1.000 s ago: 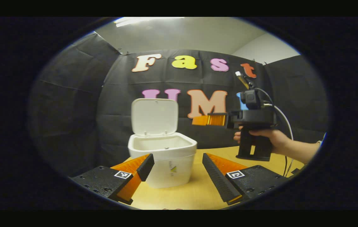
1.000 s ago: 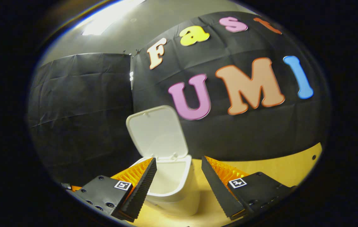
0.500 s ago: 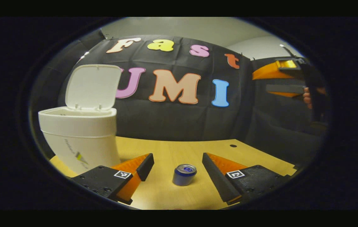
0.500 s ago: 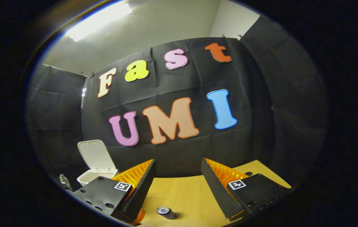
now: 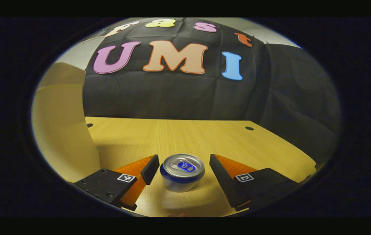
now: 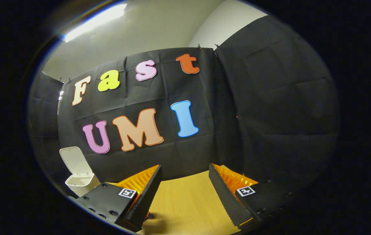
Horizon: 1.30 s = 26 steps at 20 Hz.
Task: Press the lid of the desktop garbage bin to open it, pick up the crumpled paper on the desktop and throw it into the bin, then pick up the pop can on the desktop and drop it into the bin, and finally close the garbage bin lid.
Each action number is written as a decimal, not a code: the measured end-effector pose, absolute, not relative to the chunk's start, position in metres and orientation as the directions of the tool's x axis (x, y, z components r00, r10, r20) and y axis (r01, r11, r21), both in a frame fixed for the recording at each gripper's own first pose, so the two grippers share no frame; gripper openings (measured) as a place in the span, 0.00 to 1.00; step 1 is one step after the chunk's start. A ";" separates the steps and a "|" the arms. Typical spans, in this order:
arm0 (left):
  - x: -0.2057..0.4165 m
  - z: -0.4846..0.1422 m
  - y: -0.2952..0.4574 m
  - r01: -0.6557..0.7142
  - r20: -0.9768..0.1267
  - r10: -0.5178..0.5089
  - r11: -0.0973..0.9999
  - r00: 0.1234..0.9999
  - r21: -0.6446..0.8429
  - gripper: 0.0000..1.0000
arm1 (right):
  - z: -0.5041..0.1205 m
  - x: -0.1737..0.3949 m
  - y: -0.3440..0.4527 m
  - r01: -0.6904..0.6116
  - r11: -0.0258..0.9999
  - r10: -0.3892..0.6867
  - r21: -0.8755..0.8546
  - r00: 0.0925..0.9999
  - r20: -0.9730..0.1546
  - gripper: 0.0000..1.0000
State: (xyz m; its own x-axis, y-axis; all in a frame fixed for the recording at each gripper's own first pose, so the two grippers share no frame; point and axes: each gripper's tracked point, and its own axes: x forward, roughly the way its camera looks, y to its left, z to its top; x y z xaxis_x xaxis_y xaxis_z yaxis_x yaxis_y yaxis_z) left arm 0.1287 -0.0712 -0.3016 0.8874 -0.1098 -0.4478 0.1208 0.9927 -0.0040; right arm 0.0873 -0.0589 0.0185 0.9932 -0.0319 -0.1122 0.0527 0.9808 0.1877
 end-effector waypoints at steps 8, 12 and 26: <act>0.126 -0.321 -0.075 0.114 -0.499 -0.079 0.993 0.863 0.039 0.79 | 0.013 0.068 -0.083 0.093 0.982 -0.067 0.166 0.986 -0.152 0.95; 0.117 -0.231 -0.089 0.168 -0.402 -0.155 0.986 0.903 -0.005 0.77 | 0.012 0.064 -0.086 0.077 0.984 -0.049 0.163 0.984 -0.170 0.95; 0.120 0.000 0.132 -0.143 -0.201 0.143 0.990 0.969 0.015 0.76 | -0.023 0.083 -0.087 0.017 0.969 0.051 0.246 0.963 -0.264 0.95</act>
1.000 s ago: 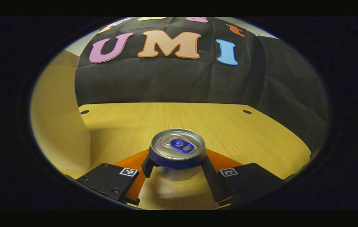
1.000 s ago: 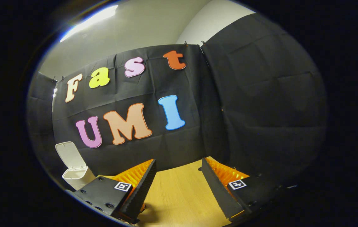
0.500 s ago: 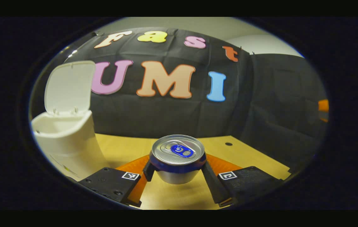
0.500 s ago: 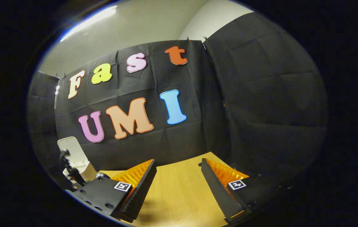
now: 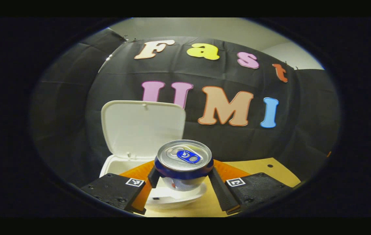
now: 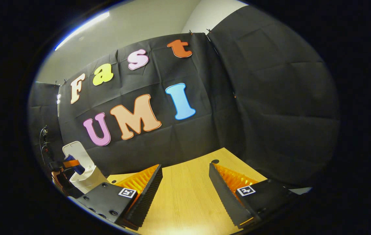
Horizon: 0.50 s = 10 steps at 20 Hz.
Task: Press the lid of the desktop garbage bin to open it, pick up the crumpled paper on the desktop and throw it into the bin, then pick up the pop can on the desktop and drop it into the bin, and finally close the garbage bin lid.
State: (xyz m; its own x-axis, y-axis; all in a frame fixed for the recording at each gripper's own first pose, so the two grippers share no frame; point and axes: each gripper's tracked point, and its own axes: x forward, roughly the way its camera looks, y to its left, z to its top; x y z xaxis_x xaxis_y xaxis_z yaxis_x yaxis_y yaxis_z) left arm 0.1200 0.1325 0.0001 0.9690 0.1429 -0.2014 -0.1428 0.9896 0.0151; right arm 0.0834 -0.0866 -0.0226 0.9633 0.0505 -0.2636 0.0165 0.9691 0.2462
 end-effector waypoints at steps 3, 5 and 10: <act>0.122 -0.018 0.155 -0.184 -0.239 0.183 0.983 0.954 0.017 0.76 | -0.021 0.086 -0.092 0.035 0.968 0.032 0.248 0.965 -0.261 0.95; 0.124 -0.028 0.159 -0.192 -0.258 0.187 0.981 0.948 0.004 0.77 | -0.021 0.087 -0.097 0.053 0.968 0.014 0.245 0.965 -0.263 0.96; 0.127 -0.019 0.165 -0.207 -0.217 0.213 0.977 0.953 0.049 0.93 | -0.018 0.082 -0.111 0.094 0.970 -0.033 0.224 0.965 -0.261 0.95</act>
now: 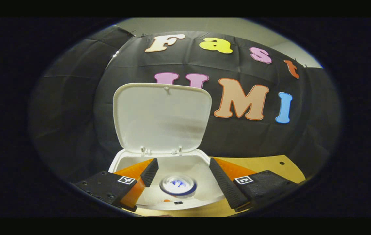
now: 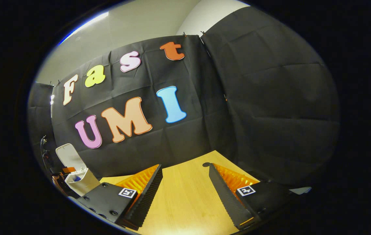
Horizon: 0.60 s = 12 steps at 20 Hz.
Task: Press the lid of the desktop garbage bin to open it, pick up the crumpled paper on the desktop and throw it into the bin, then pick up the pop can on the desktop and drop it into the bin, and finally close the garbage bin lid.
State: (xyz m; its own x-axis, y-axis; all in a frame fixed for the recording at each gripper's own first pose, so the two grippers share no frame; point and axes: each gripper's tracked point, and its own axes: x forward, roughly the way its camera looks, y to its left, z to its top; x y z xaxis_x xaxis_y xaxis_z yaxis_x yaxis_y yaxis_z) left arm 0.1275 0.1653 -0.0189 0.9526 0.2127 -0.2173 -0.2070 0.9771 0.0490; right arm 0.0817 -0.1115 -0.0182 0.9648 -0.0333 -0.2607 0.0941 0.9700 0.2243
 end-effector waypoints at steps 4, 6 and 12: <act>0.131 0.038 0.164 -0.207 -0.108 0.221 0.970 0.969 0.130 0.94 | -0.016 0.080 -0.117 0.111 0.967 -0.052 0.228 0.966 -0.253 0.96; 0.134 0.088 0.159 -0.192 -0.011 0.196 0.968 0.980 0.159 0.93 | -0.017 0.081 -0.117 0.111 0.965 -0.050 0.237 0.967 -0.251 0.96; 0.181 0.211 0.171 -0.136 0.127 0.120 0.983 0.985 0.124 0.93 | -0.022 0.080 -0.115 0.108 0.958 -0.041 0.265 0.968 -0.247 0.95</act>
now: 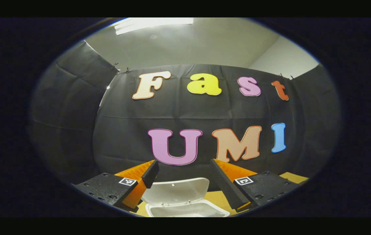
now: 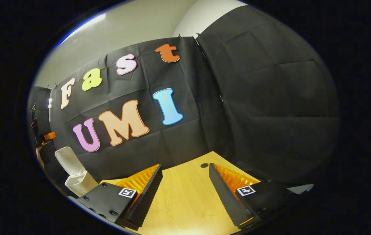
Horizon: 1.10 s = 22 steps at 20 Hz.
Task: Press the lid of the desktop garbage bin to open it, pick up the crumpled paper on the desktop and throw it into the bin, then pick up the pop can on the desktop and drop it into the bin, and finally close the garbage bin lid.
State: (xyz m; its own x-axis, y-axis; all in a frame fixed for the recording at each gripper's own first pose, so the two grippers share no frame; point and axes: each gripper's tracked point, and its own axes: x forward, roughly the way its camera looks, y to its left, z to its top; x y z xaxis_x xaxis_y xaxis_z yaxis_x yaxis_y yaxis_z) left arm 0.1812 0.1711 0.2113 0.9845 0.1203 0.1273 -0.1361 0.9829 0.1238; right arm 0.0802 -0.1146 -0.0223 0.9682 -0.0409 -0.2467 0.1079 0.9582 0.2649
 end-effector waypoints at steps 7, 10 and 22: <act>0.230 0.140 0.232 -0.202 -0.180 0.219 0.973 0.959 0.111 0.94 | -0.016 0.067 -0.134 0.152 0.955 -0.090 0.254 0.967 -0.238 0.96; 0.215 0.107 0.226 -0.186 -0.302 0.195 0.981 0.933 0.059 0.94 | -0.015 0.061 -0.141 0.167 0.949 -0.104 0.265 0.966 -0.237 0.96; 0.107 -0.028 0.176 -0.040 -0.424 0.021 0.999 0.905 -0.035 0.94 | -0.017 0.070 -0.122 0.094 0.967 -0.032 0.238 0.967 -0.252 0.96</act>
